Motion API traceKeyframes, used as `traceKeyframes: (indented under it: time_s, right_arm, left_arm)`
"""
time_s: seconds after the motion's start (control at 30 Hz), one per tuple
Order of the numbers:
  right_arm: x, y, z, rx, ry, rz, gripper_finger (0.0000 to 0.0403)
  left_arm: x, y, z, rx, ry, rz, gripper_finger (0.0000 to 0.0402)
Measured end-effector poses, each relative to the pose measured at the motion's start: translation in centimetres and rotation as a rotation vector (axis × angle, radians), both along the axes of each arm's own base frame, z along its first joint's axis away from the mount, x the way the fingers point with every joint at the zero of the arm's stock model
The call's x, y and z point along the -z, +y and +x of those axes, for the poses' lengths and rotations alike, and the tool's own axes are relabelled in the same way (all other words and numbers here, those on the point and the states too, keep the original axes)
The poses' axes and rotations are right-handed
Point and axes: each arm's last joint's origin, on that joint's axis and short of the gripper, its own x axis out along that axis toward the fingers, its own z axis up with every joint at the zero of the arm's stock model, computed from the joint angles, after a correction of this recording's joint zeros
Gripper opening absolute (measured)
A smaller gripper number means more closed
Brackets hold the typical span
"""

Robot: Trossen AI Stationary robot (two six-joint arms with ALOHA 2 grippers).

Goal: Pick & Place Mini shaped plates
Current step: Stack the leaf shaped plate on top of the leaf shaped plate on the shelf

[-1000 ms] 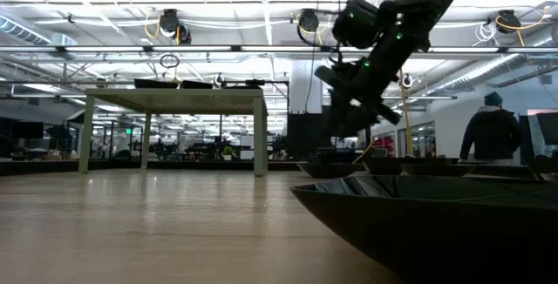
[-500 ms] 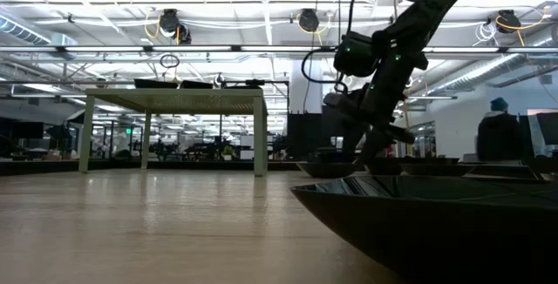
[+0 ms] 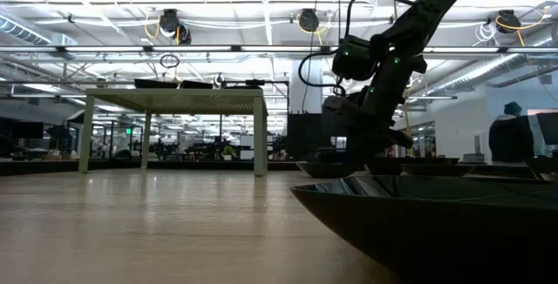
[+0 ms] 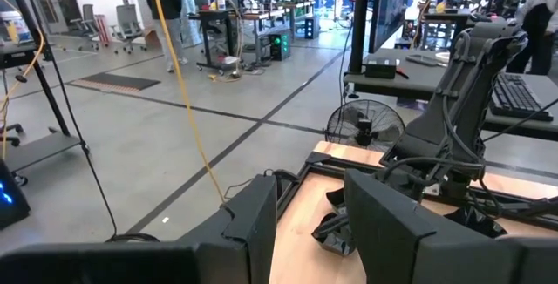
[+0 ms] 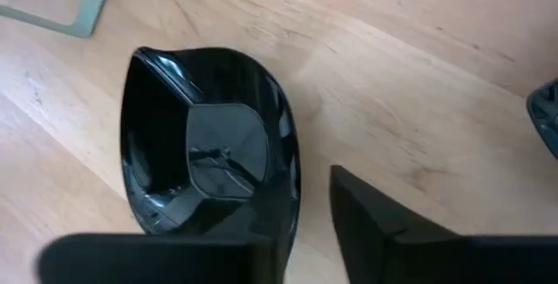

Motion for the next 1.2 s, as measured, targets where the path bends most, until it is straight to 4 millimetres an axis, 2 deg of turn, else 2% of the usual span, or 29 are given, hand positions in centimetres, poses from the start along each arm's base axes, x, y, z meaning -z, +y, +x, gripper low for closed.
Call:
traceKeyframes:
  time_s: [0.17, 0.43, 0.57, 0.67, 0.97, 1.2]
  right_arm:
    - [0.0, 0.0, 0.0, -0.001, 0.002, 0.001, 0.0008]
    - [-0.1, 0.1, 0.2, -0.036, -0.040, 0.051, 0.0001]
    - [-1.1, 0.3, 0.2, -0.055, -0.096, 0.056, 0.0000]
    - [-2.4, 0.4, -0.1, -0.059, -0.132, 0.035, 0.0000]
    - [-8.6, 0.2, -1.8, 0.010, -0.347, -0.151, 0.0000]
    - [-13.3, -0.7, -1.5, 0.116, -0.688, -0.402, 0.0000]
  left_arm:
    - [0.0, 0.0, 0.0, 0.000, 0.000, 0.000, 0.0141]
    - [0.0, 0.0, 0.0, 0.000, 0.001, 0.001, 0.0141]
    - [0.1, 0.0, 0.0, 0.000, 0.007, -0.003, 0.0141]
    - [0.3, 0.0, 0.0, 0.000, 0.023, -0.013, 0.0141]
    - [0.4, 0.0, 0.0, -0.001, 0.039, -0.022, 0.0141]
    - [0.4, 0.0, 0.0, -0.001, 0.039, -0.022, 0.0141]
